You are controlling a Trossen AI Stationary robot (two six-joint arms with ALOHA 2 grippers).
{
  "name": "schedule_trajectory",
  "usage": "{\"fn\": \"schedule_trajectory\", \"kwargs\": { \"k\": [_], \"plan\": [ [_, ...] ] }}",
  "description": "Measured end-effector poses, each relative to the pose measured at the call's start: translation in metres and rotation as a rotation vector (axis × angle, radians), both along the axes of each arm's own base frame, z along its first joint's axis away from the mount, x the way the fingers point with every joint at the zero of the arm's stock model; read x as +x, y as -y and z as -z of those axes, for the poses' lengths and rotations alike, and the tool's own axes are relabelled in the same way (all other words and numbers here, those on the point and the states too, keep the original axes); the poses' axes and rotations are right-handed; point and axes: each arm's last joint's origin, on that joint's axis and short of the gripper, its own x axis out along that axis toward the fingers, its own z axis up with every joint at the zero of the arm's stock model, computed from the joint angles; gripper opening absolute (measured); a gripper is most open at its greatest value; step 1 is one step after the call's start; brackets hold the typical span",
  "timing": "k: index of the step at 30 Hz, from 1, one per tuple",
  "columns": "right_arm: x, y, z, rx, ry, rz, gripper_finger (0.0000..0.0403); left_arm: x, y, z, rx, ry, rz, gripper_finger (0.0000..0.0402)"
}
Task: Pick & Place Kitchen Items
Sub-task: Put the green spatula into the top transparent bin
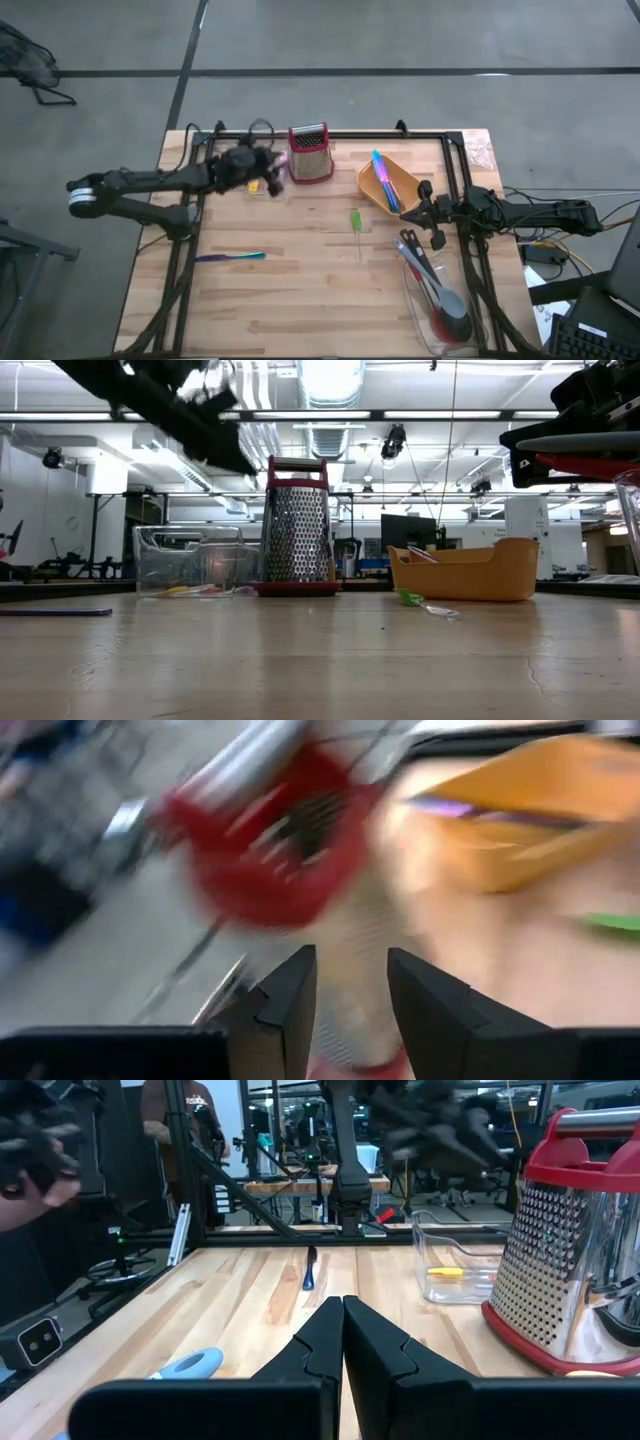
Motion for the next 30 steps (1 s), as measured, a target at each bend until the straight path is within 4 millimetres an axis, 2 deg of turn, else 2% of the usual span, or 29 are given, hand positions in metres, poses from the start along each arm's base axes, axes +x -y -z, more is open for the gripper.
{"fn": "schedule_trajectory", "kwargs": {
  "k": [3, 8, 13, 16, 19, 22, 30],
  "plan": [
    [0.000, 0.000, 0.000, 0.000, 0.000, 0.000, 0.0008, 0.006, 0.027, -0.007, 0.025, 0.032, 0.135, 0.0128],
    [0.000, 0.000, 0.000, 0.000, 0.000, 0.000, 0.0008, 0.026, 0.063, -0.014, -0.035, 0.085, 0.397, 0.0127],
    [0.000, 0.000, 0.000, 0.000, 0.000, 0.000, 0.0008, 0.050, 0.087, -0.009, -0.080, 0.036, 0.587, 0.0141],
    [0.000, 0.000, 0.000, 0.000, 0.001, 0.000, 0.0008, 0.067, 0.091, -0.001, -0.091, -0.015, 0.607, 0.0168],
    [0.000, 0.000, 0.000, 0.000, 0.000, 0.000, 0.0008, 0.083, 0.090, 0.008, -0.141, -0.055, 0.552, 0.0200],
    [0.000, 0.000, 0.000, 0.000, 0.000, 0.000, 0.0008, 0.096, 0.091, 0.025, -0.004, -0.235, 0.617, 0.0221],
    [0.000, 0.000, 0.000, 0.000, 0.000, 0.000, 0.0008, 0.141, 0.085, 0.062, 0.146, -0.467, 0.617, 0.0225]
  ]
}}
